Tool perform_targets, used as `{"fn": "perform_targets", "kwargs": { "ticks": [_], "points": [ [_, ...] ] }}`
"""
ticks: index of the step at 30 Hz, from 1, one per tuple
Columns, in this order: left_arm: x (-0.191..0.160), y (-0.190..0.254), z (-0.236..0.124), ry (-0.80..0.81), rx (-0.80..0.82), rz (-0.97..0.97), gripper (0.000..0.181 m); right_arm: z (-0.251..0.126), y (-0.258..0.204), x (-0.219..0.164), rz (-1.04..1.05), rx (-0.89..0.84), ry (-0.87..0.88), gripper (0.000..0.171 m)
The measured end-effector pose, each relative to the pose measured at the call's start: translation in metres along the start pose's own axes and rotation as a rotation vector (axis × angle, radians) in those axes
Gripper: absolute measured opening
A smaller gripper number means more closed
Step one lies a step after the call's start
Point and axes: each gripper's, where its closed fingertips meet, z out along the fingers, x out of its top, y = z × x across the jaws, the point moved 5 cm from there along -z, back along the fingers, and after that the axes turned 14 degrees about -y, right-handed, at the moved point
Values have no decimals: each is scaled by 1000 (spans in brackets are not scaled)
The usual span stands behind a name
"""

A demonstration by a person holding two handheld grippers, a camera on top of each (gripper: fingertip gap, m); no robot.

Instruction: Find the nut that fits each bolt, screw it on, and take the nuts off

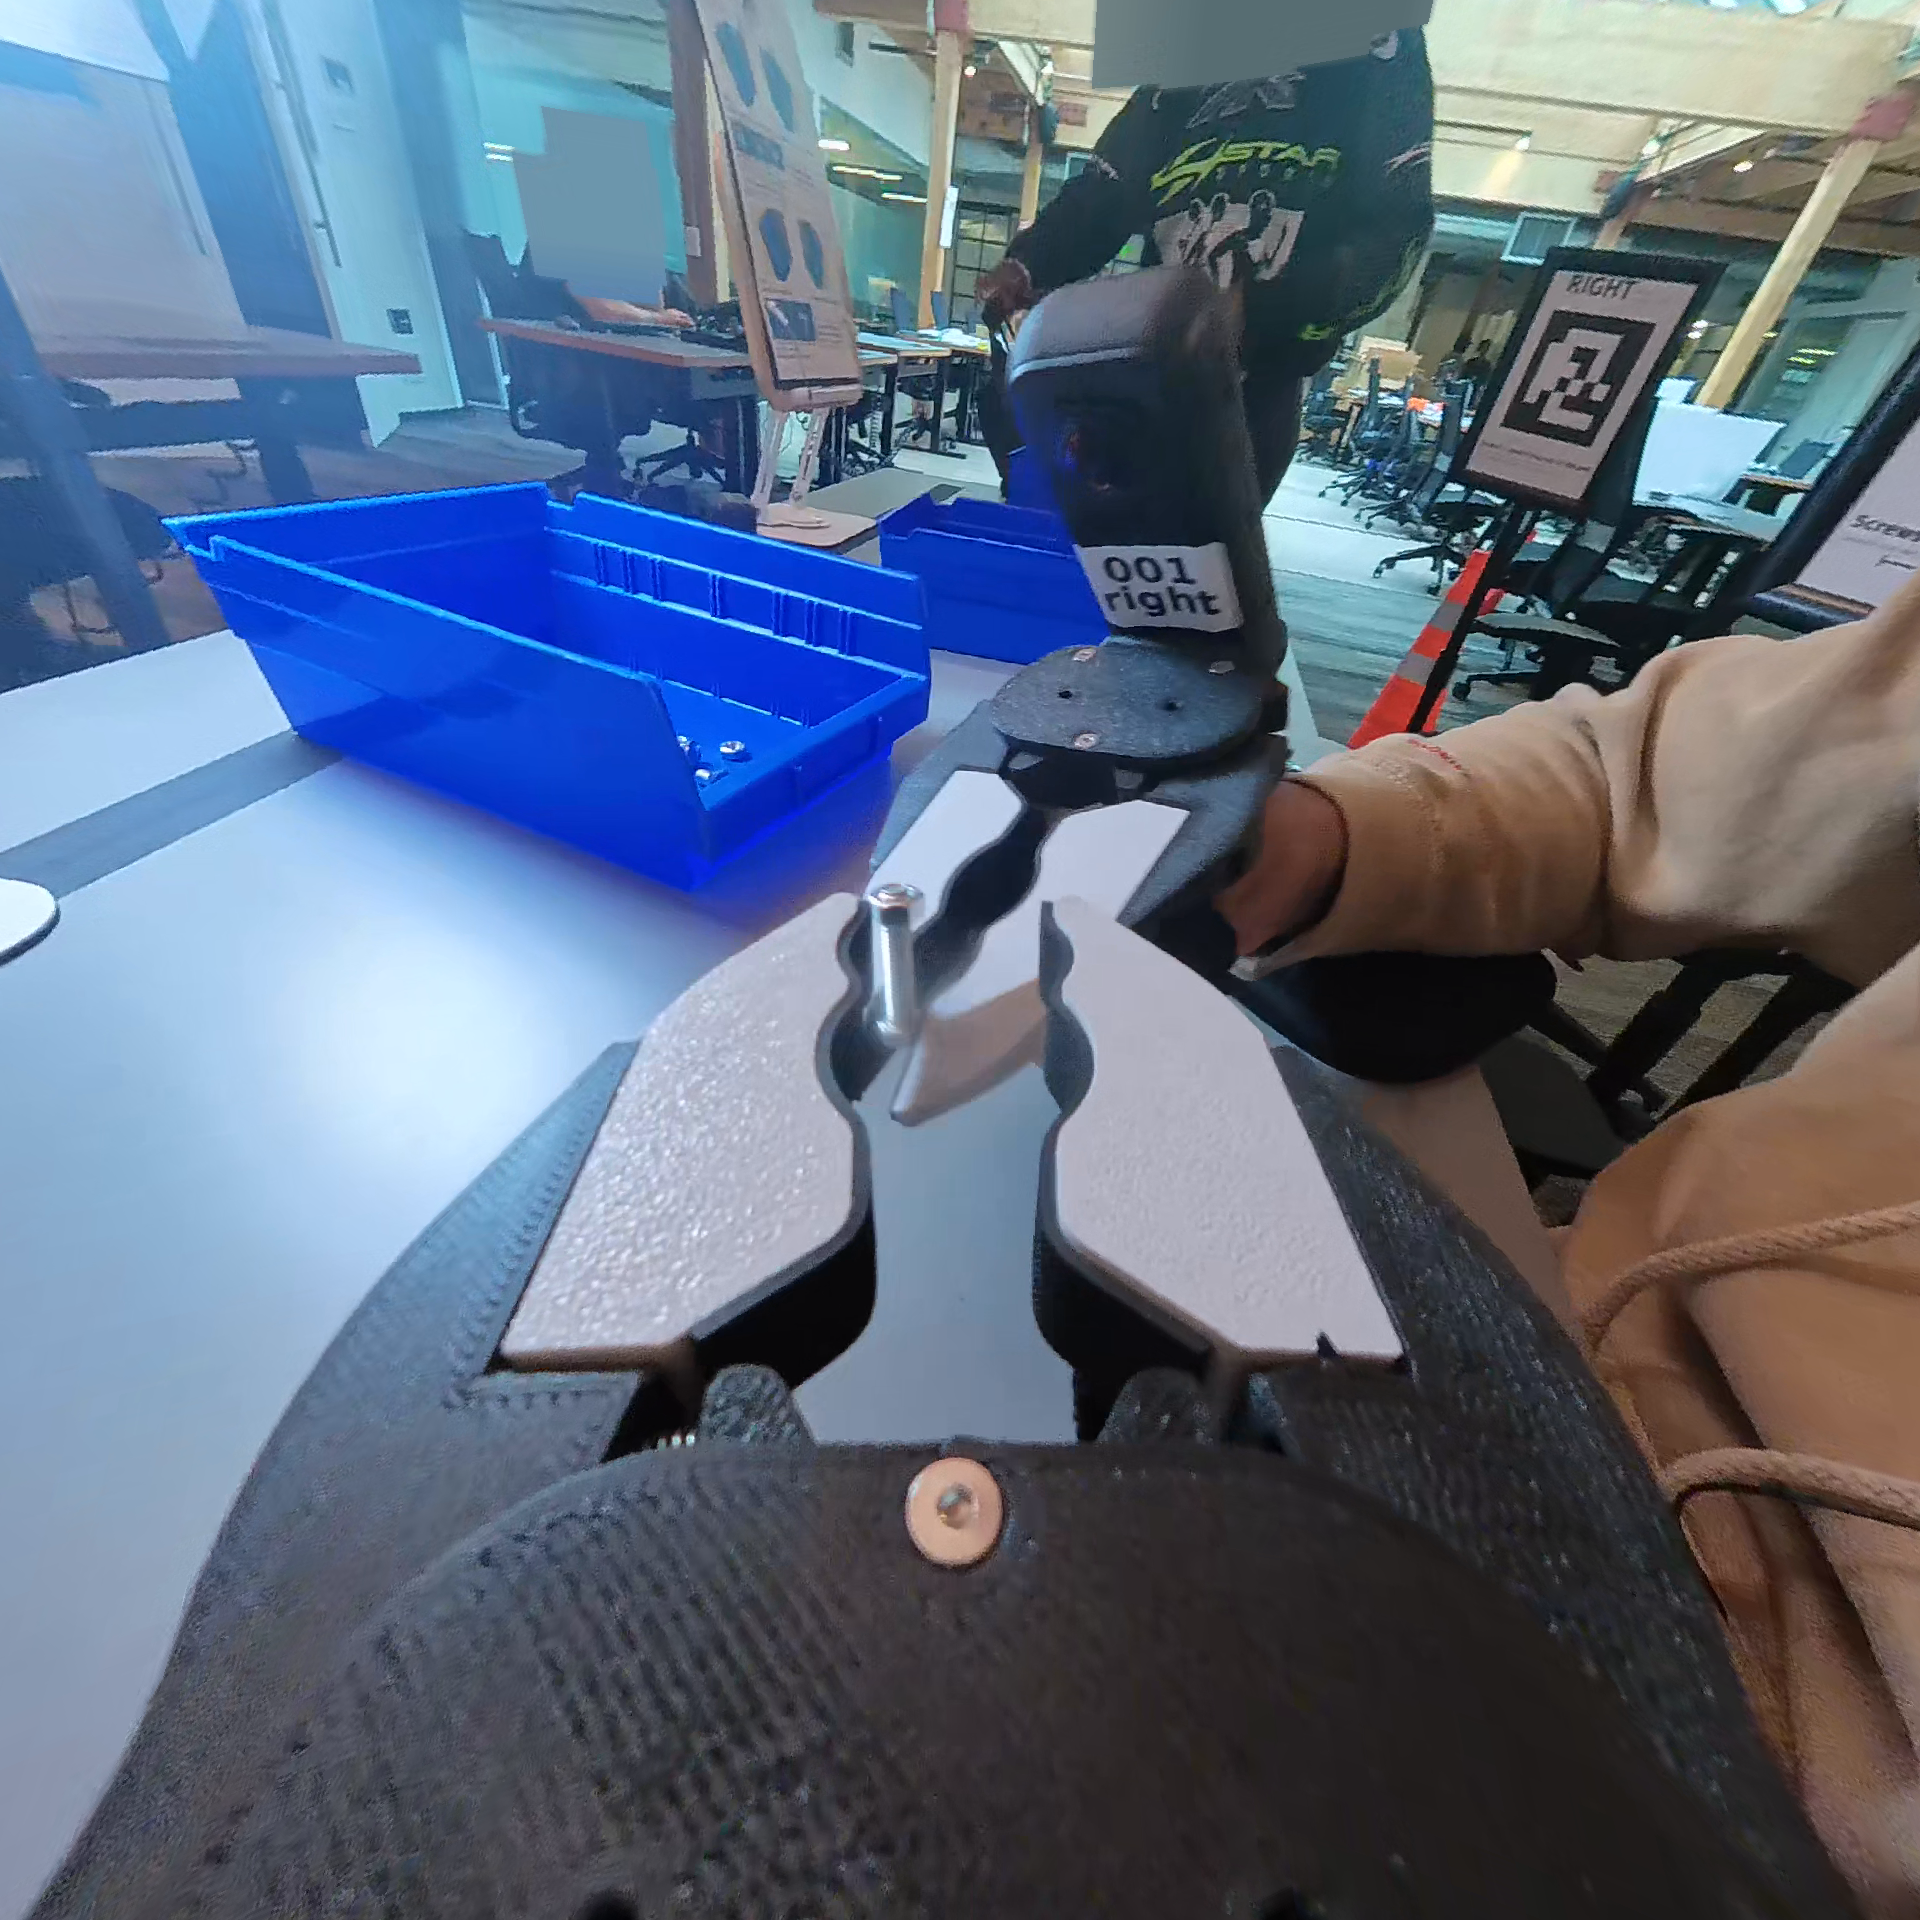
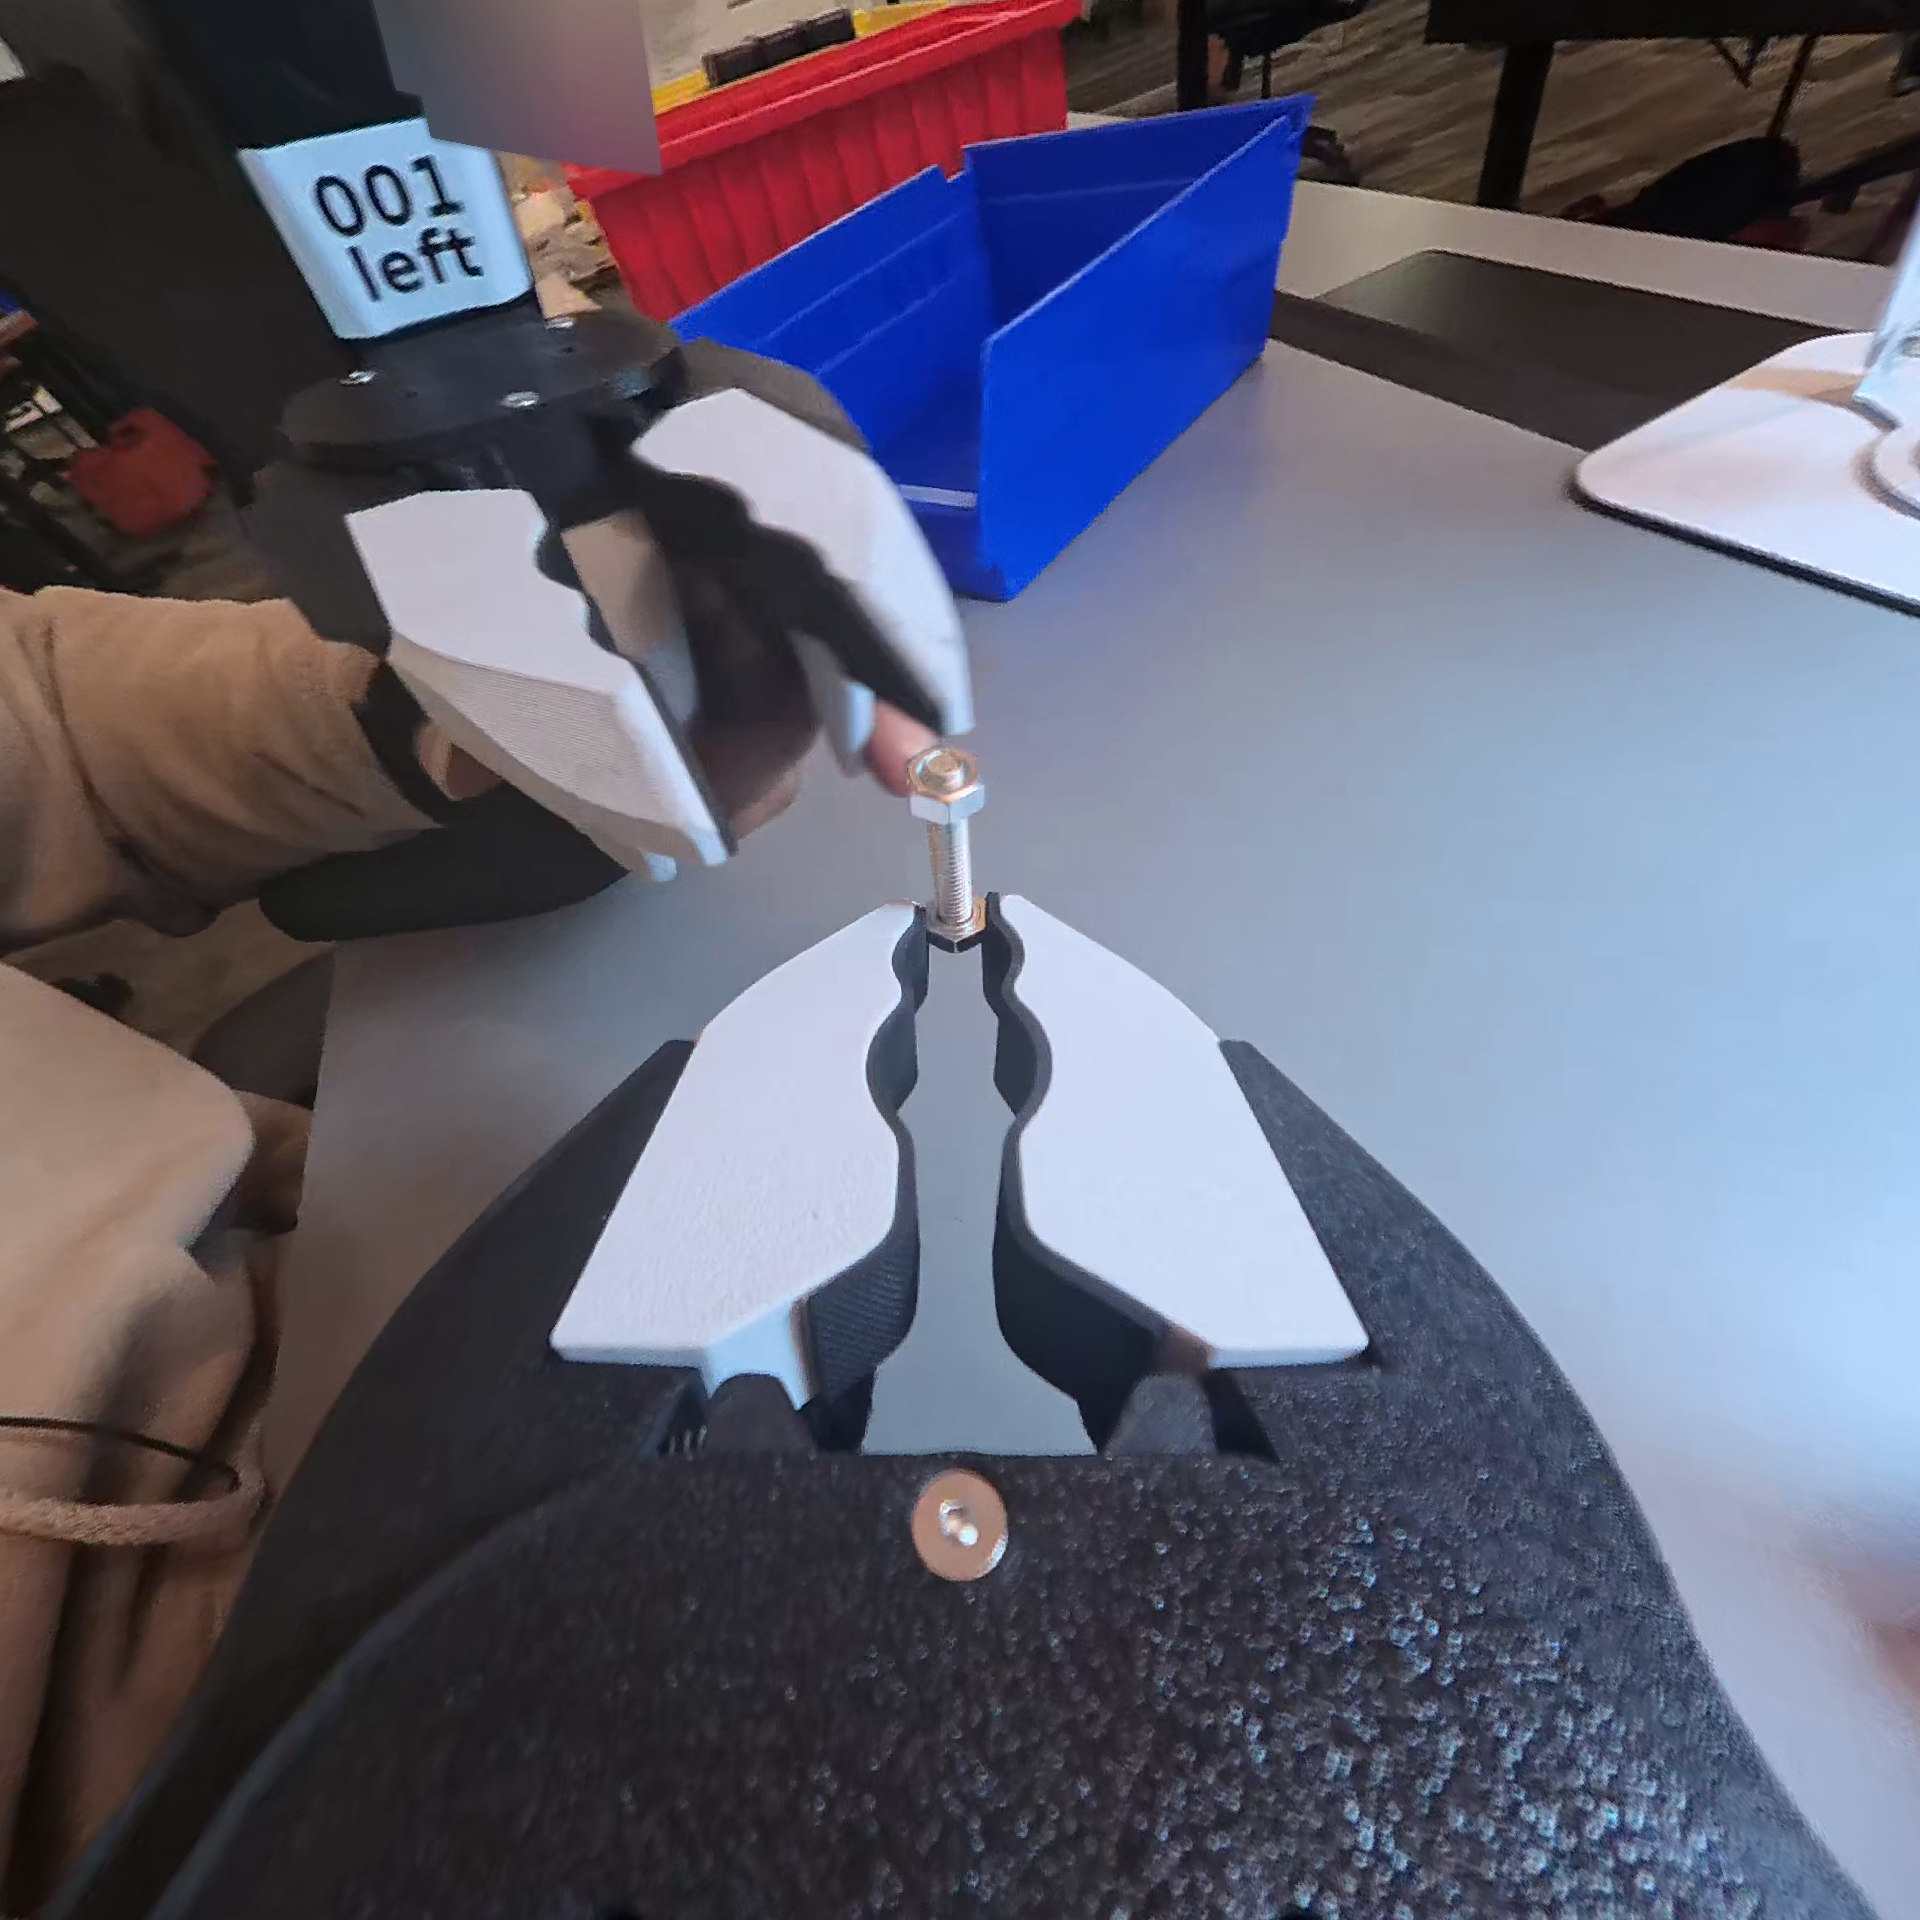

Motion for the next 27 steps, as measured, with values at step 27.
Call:
{"fn": "perform_targets", "kwargs": {
  "ticks": [27],
  "points": [
    [-1, 4, 2, -11, -35, -4, 28, 2, -6, -1, -25, 2, -16, 10]
  ]
}}
